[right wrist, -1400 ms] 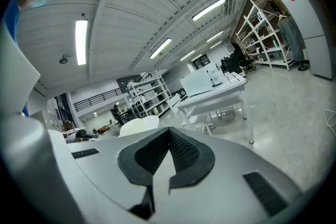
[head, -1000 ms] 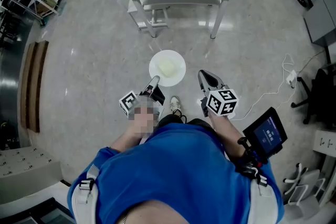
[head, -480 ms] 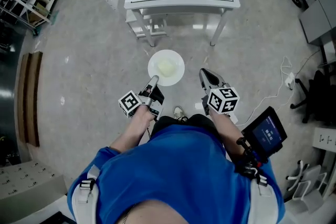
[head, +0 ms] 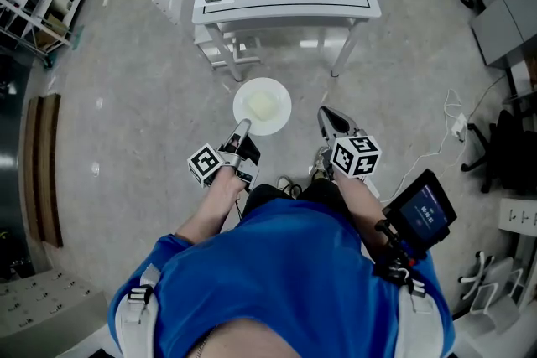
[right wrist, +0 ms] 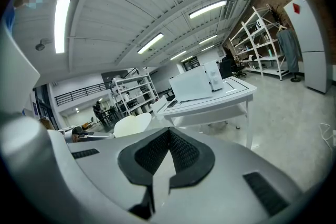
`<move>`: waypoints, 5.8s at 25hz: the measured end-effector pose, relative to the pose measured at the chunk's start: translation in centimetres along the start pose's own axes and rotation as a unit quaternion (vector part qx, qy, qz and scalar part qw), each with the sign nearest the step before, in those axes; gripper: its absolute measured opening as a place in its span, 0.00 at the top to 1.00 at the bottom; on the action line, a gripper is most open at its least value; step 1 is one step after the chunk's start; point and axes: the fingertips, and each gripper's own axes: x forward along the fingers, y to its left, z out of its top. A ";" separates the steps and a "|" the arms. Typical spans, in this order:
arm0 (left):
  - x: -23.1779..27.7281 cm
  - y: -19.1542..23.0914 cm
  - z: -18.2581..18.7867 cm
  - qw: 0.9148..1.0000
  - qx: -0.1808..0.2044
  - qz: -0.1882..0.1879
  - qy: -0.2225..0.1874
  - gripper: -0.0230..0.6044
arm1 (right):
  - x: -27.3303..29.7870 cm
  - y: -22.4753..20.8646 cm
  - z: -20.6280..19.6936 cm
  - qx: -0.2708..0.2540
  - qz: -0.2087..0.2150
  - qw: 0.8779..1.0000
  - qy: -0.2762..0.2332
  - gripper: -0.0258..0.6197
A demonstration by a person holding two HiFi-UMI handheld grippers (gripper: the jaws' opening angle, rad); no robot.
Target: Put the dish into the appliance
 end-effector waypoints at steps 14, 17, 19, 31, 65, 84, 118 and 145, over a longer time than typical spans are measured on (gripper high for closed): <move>9.5 -1.1 3.1 0.999 0.017 0.012 -0.037 0.94 | 6.9 -7.6 6.1 -0.005 0.025 1.000 -0.008 0.96; 12.5 -2.0 3.6 0.998 0.022 0.007 -0.051 0.94 | 8.7 -9.7 8.2 -0.012 0.038 0.999 -0.008 0.96; 14.3 -2.6 3.7 0.998 0.022 0.002 -0.061 0.94 | 9.7 -11.0 9.4 -0.016 0.046 0.999 -0.005 0.96; 20.7 -2.8 2.8 0.995 0.021 0.007 -0.099 0.94 | 13.3 -17.4 13.5 -0.049 0.080 0.996 -0.001 0.96; 34.5 -3.0 17.3 0.995 -0.001 0.012 -0.102 0.94 | 33.8 -22.2 27.1 -0.162 0.070 0.984 -0.023 0.88; 32.4 -2.8 15.7 0.981 0.007 0.024 -0.195 0.94 | 37.3 -22.1 29.1 -0.202 0.120 0.972 -0.006 0.88; 16.7 -2.0 11.6 0.943 0.000 0.042 -0.330 0.94 | 30.6 -8.3 20.3 -0.218 0.258 0.941 0.024 0.89; 5.4 -0.8 14.9 0.921 0.000 0.052 -0.385 0.94 | 32.6 5.6 13.1 -0.230 0.337 0.910 0.070 0.96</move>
